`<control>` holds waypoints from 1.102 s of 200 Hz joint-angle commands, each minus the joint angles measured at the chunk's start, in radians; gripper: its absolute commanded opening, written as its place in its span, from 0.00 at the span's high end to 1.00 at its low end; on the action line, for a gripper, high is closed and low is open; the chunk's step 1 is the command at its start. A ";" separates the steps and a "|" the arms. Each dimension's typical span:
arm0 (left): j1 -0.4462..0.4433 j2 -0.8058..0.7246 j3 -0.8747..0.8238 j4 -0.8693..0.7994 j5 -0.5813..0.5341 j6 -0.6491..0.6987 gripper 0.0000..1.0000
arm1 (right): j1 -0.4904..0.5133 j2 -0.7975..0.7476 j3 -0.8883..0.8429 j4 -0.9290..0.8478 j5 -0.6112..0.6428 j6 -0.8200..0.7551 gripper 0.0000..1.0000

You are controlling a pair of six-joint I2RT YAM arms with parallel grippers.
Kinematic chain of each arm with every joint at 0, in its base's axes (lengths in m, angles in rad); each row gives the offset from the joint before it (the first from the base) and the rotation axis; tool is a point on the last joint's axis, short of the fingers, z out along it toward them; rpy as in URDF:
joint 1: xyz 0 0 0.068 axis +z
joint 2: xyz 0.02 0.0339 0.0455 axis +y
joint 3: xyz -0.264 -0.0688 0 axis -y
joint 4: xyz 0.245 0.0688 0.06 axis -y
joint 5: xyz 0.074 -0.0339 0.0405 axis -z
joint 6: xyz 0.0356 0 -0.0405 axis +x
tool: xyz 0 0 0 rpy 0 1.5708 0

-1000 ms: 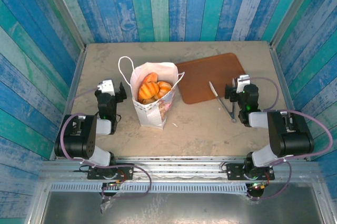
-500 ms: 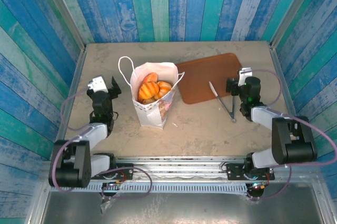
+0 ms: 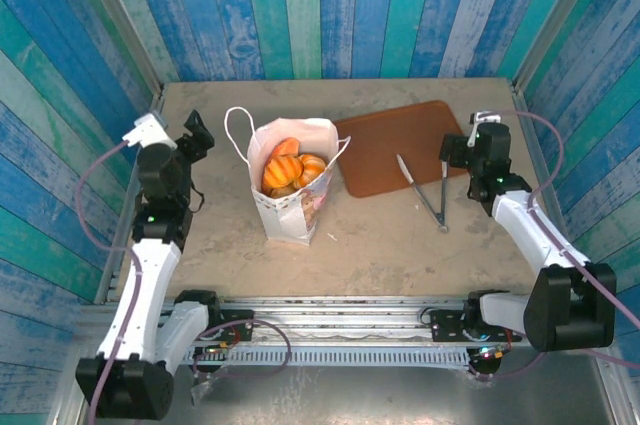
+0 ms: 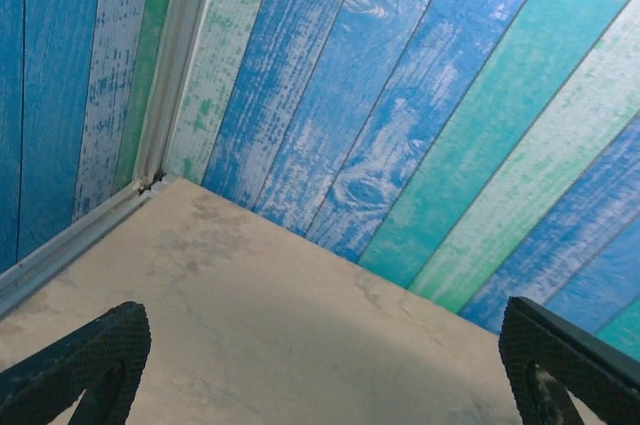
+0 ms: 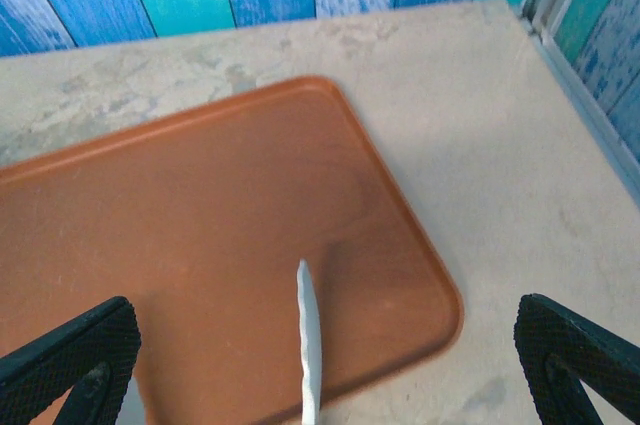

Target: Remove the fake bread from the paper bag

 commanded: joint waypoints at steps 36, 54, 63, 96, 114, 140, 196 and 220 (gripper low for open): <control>0.005 -0.203 0.116 -0.366 0.189 -0.064 0.06 | 0.001 0.110 0.165 -0.333 -0.058 0.072 0.00; 0.005 -0.223 0.160 -0.424 0.264 -0.074 0.06 | 0.006 0.136 0.187 -0.377 -0.072 0.085 0.05; 0.005 -0.224 0.174 -0.445 0.302 -0.079 0.06 | 0.007 0.146 0.195 -0.400 -0.072 0.098 0.08; 0.005 -0.197 0.208 -0.476 0.457 -0.084 0.01 | 0.007 0.184 0.242 -0.477 -0.054 0.125 0.13; 0.002 -0.173 0.217 -0.496 0.480 -0.082 0.08 | 0.007 0.194 0.256 -0.486 -0.055 0.125 0.13; -0.025 -0.134 0.208 -0.511 0.484 -0.085 0.18 | 0.008 0.202 0.256 -0.481 -0.068 0.130 0.12; -0.199 0.071 0.281 -0.556 0.421 -0.008 0.29 | 0.007 0.233 0.282 -0.500 -0.050 0.119 0.11; -0.213 0.141 0.299 -0.558 0.392 0.024 0.34 | 0.007 0.267 0.325 -0.527 -0.039 0.100 0.11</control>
